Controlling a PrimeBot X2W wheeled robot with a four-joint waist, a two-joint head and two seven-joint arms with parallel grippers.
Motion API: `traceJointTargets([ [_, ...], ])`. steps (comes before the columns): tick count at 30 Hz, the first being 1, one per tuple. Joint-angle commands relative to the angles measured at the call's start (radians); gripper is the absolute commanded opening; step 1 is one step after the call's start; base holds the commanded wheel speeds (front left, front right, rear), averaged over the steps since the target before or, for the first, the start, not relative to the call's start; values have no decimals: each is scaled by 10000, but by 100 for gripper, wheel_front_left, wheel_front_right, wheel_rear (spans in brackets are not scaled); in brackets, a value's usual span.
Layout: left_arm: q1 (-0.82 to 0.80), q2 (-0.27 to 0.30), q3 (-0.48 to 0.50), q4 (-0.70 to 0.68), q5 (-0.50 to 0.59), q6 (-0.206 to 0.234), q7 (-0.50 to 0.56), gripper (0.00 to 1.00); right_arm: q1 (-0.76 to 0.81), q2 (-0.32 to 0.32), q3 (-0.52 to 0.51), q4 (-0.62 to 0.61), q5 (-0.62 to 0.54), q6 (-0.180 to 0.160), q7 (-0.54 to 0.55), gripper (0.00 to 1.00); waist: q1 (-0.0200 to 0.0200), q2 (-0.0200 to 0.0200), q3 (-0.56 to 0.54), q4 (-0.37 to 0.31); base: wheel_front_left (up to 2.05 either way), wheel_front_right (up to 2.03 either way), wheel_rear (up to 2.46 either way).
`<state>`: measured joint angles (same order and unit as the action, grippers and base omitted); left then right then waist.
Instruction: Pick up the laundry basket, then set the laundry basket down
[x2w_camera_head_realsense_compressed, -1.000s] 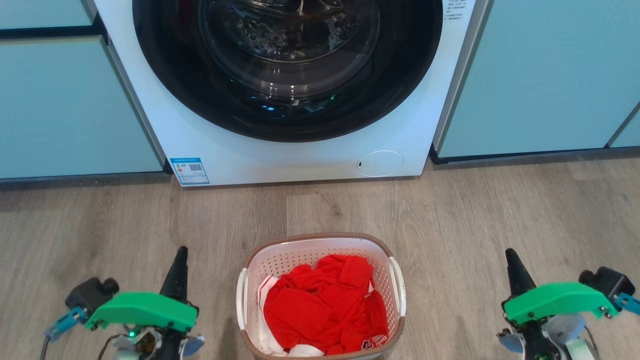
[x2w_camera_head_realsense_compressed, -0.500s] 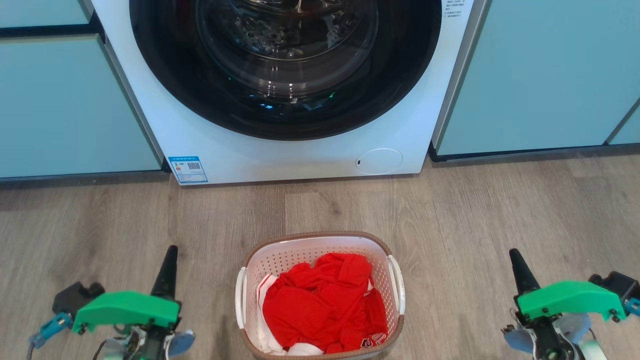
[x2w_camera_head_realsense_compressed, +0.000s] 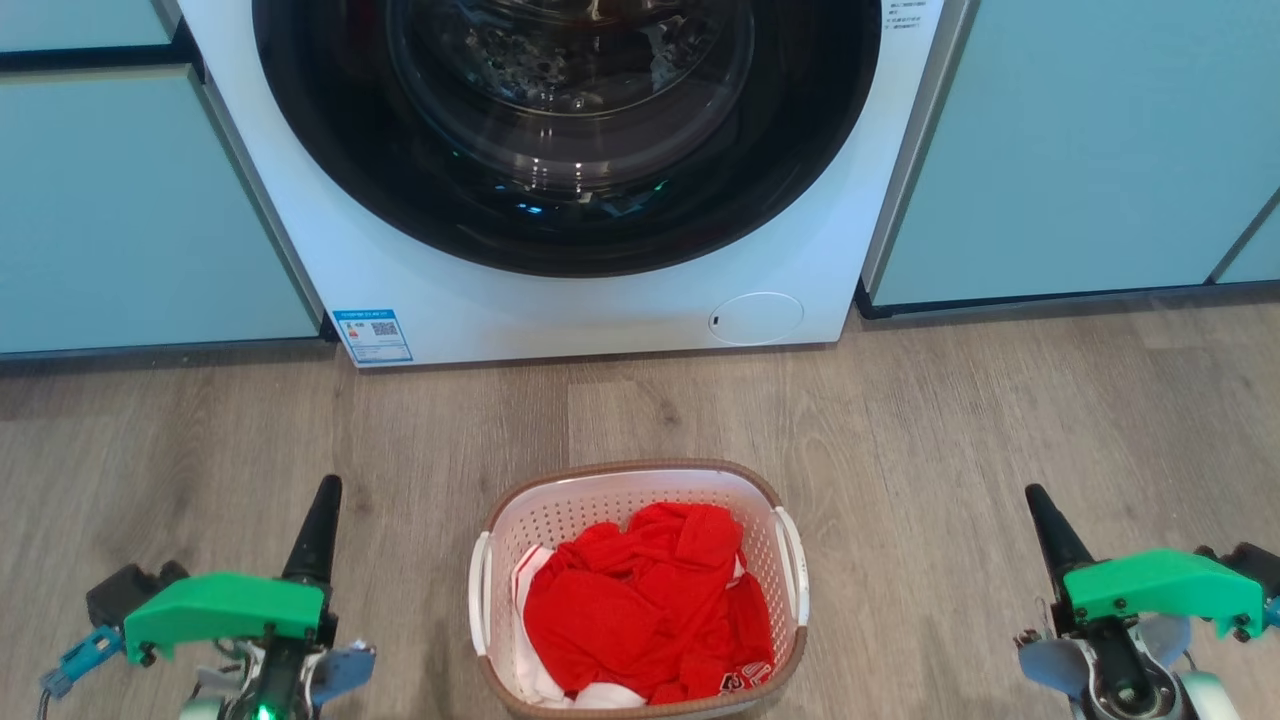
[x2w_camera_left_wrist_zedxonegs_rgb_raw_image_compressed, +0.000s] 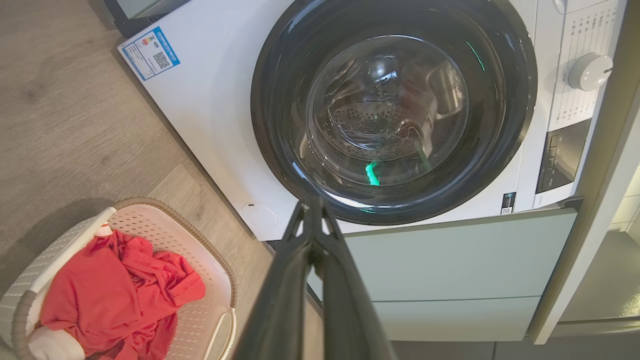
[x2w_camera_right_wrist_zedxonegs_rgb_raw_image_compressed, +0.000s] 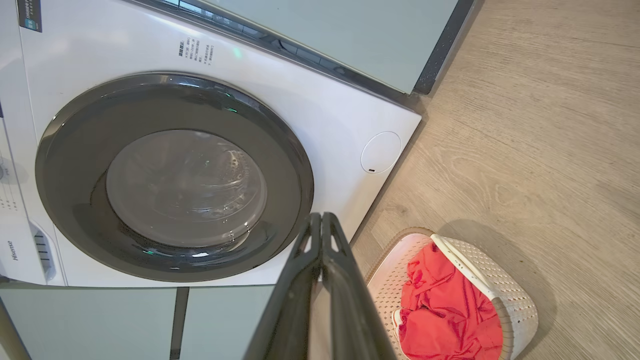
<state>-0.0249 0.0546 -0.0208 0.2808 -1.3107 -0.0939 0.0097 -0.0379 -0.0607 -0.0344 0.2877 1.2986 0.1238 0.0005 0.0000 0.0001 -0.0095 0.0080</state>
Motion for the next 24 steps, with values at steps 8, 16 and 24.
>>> traceJointTargets([
  [8, -652, 86, 587, -341, -1071, -180, 329, 0, -565, -137, -82, -394, 1172, 59, 301, 0, 0, -1, 40, -25, 0, 0, 0],
  [16, -711, 82, 801, -348, -1797, -247, 535, 0, -603, -129, -227, -413, 1949, 62, 509, 0, 0, -1, 71, -45, 0, 0, 0],
  [24, -778, 76, 1045, -356, -2623, -323, 771, 0, -647, -119, -395, -434, 2831, 67, 746, 0, 0, -1, 106, -67, 0, 0, 0],
])
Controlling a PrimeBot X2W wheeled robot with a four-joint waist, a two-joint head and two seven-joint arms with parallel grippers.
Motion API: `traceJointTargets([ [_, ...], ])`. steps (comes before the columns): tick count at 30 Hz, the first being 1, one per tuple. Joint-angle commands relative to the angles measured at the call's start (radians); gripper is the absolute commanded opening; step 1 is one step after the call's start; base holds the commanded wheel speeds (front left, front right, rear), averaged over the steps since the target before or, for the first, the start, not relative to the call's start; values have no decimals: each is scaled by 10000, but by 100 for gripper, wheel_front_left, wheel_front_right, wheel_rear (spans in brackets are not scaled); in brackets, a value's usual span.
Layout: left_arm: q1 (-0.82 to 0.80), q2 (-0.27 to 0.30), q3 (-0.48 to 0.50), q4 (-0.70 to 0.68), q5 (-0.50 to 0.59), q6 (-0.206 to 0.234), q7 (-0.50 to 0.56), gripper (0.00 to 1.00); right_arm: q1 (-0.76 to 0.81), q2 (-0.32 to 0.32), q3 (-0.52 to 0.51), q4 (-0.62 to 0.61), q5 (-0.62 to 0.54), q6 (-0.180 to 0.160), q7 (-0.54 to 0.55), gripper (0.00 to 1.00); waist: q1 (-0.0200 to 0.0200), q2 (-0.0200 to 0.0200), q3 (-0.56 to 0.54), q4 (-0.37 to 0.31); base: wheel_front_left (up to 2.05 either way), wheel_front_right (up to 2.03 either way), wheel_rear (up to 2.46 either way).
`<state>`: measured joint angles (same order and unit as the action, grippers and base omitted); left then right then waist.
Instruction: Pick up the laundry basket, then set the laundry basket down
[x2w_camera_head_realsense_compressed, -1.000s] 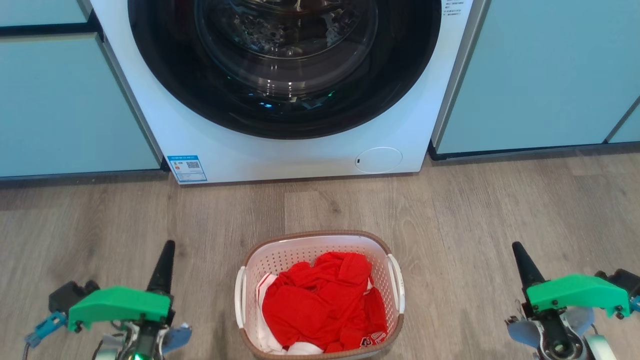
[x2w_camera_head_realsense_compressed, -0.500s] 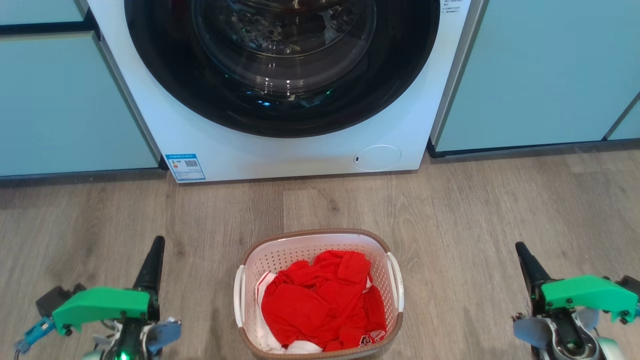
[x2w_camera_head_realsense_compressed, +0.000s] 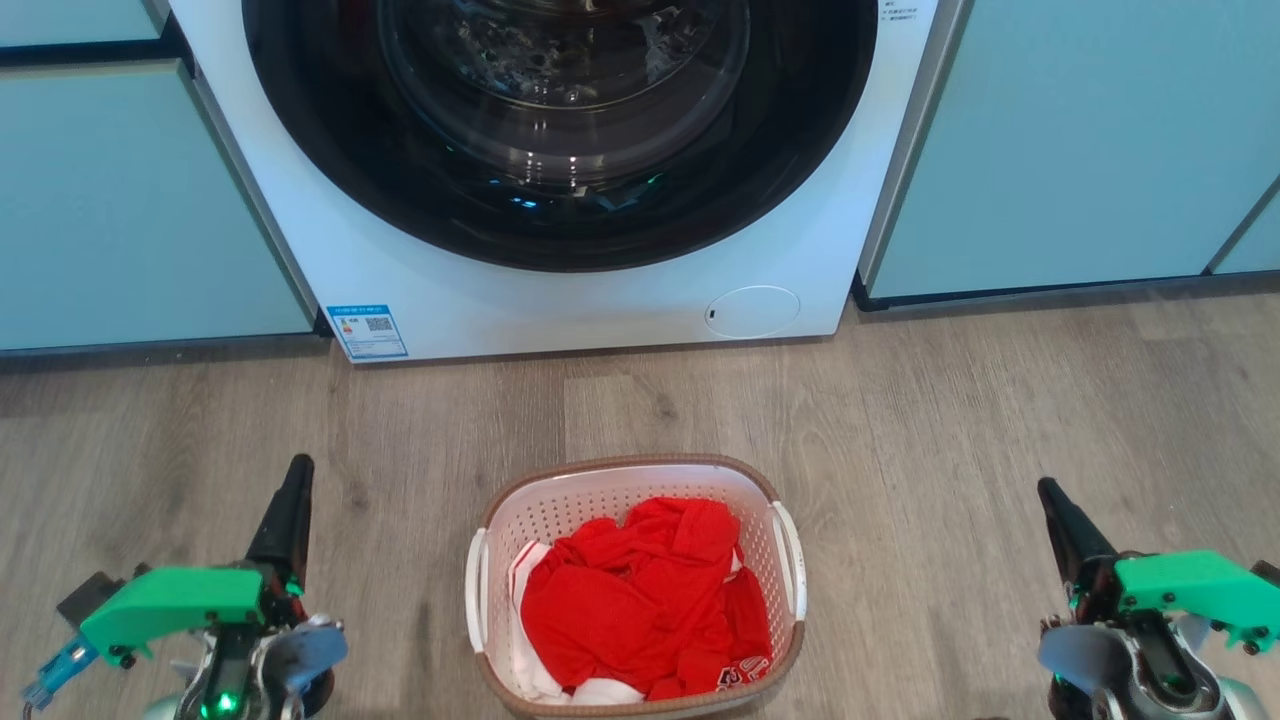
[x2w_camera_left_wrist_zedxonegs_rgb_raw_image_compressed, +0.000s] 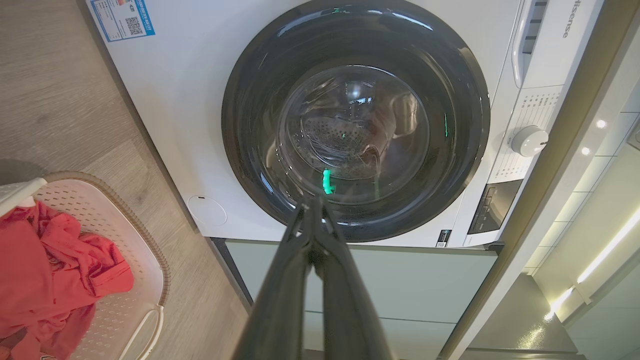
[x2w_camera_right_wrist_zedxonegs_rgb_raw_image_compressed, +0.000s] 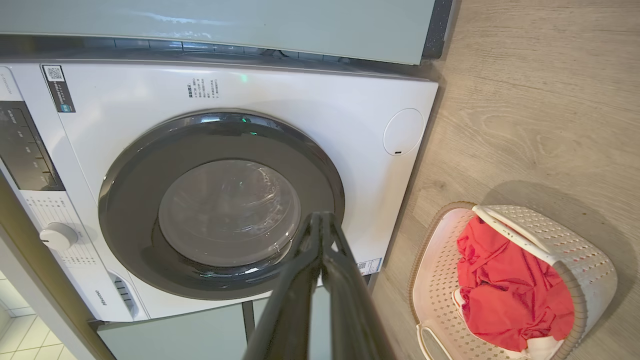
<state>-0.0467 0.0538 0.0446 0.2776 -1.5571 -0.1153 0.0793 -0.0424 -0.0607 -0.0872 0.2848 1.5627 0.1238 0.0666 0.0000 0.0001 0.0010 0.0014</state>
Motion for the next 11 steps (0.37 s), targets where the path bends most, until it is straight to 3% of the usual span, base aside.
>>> traceJointTargets([
  [1, -568, 83, 422, -324, -263, -118, 104, 0, -608, -118, 111, -408, 301, 67, 115, 0, 0, -1, 5, -3, 0, 0, 0],
  [11, -601, 71, 549, -327, -633, -153, 225, 0, -630, -96, 10, -417, 689, 69, 244, 0, 0, -1, 21, -14, 0, 0, 0],
])
